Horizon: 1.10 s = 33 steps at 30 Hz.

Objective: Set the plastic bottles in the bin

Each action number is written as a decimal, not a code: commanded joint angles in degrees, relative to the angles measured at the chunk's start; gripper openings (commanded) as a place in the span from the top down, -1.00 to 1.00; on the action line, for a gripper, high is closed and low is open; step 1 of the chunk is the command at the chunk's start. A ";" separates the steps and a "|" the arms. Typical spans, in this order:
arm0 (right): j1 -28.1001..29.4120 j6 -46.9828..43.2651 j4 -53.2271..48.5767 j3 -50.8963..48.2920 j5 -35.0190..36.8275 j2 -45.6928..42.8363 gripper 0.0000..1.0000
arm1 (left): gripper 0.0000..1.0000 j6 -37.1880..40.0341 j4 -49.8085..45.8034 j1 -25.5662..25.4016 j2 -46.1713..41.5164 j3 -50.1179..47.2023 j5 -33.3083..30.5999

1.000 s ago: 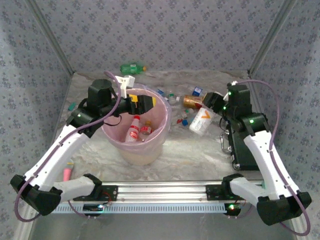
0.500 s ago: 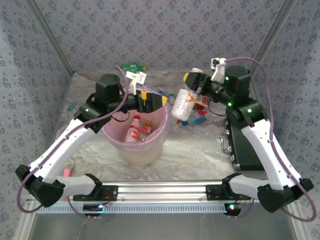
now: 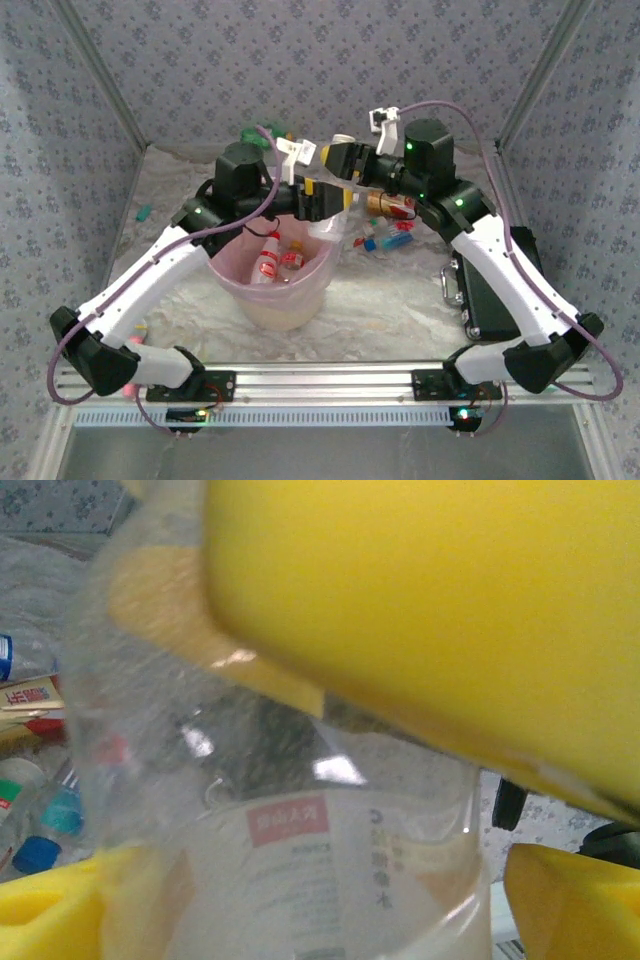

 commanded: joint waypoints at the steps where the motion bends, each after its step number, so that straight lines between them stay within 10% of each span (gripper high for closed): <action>1: 0.42 1.03 2.74 2.33 -1.16 -0.06 0.06 | -0.61 -0.26 3.56 -0.34 0.32 2.13 0.58; 9: 0.46 1.07 3.04 2.42 -1.33 0.68 0.01 | -0.15 -0.26 3.18 -0.32 0.43 2.22 0.23; 19: -0.86 -2.20 -2.38 5.01 1.57 -0.86 -1.00 | -0.08 2.23 -0.96 0.47 -0.92 3.19 -2.32; 33: -17.14 -5.02 -10.45 -7.10 4.69 -11.66 -1.00 | 0.18 8.03 -19.09 8.26 -9.88 6.58 -6.38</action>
